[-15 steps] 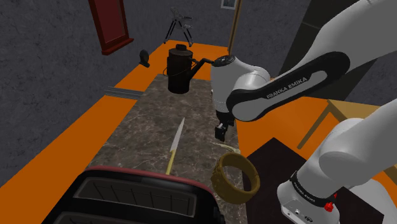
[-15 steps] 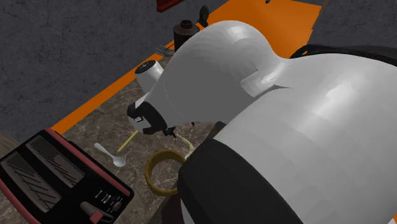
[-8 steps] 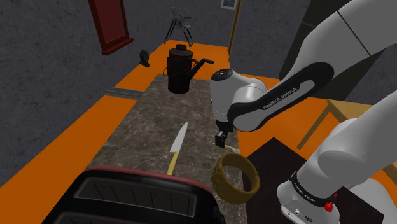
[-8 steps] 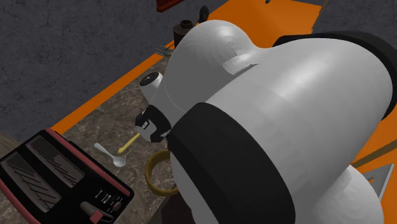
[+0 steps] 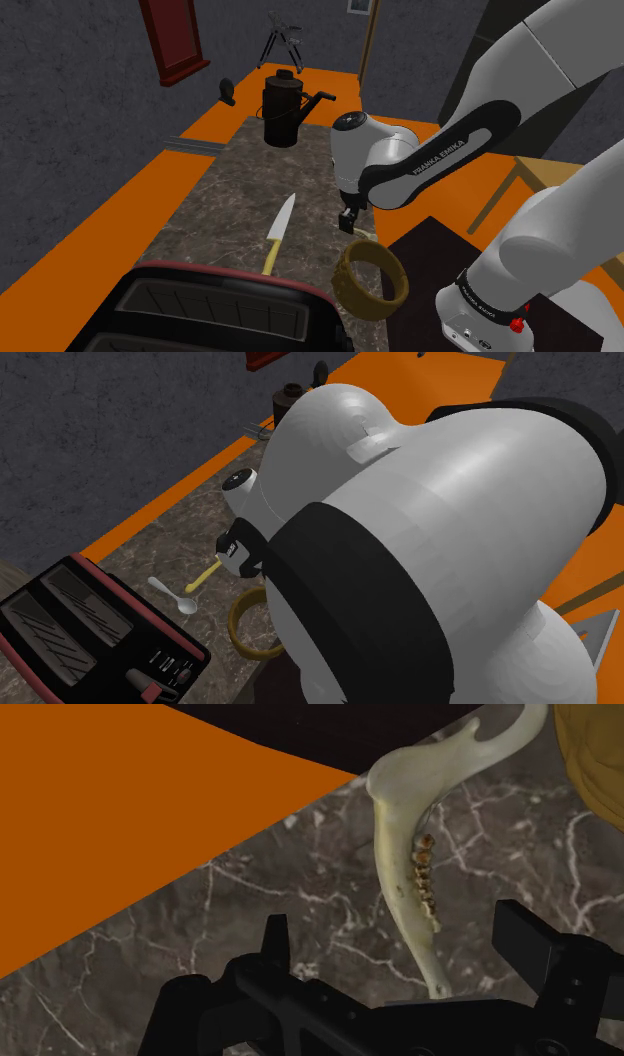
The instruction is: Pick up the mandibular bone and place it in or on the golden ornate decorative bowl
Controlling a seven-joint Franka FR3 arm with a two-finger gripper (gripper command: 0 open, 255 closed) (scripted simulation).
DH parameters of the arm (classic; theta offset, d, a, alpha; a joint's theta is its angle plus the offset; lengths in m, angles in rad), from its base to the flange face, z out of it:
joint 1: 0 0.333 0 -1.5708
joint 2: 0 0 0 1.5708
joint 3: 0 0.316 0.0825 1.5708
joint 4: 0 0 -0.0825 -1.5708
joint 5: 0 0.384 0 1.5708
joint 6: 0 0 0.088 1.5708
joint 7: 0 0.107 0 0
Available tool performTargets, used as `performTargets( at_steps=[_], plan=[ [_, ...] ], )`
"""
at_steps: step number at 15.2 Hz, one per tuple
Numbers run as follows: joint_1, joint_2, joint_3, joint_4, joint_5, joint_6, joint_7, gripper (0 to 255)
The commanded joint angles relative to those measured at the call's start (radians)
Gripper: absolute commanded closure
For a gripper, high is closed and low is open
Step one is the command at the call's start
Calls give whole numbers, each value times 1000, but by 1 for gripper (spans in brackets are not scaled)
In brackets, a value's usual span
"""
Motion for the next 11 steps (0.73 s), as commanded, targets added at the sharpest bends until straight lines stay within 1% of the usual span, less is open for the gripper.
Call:
performTargets(
  at_steps=[1, 10, 11],
  plan=[
    [0, 0, 0, 0, 0, 0, 0, 255],
    [0, 0, 0, 0, 0, 0, 0, 255],
    [0, 0, 0, 0, 0, 0, 0, 0]
  ],
)
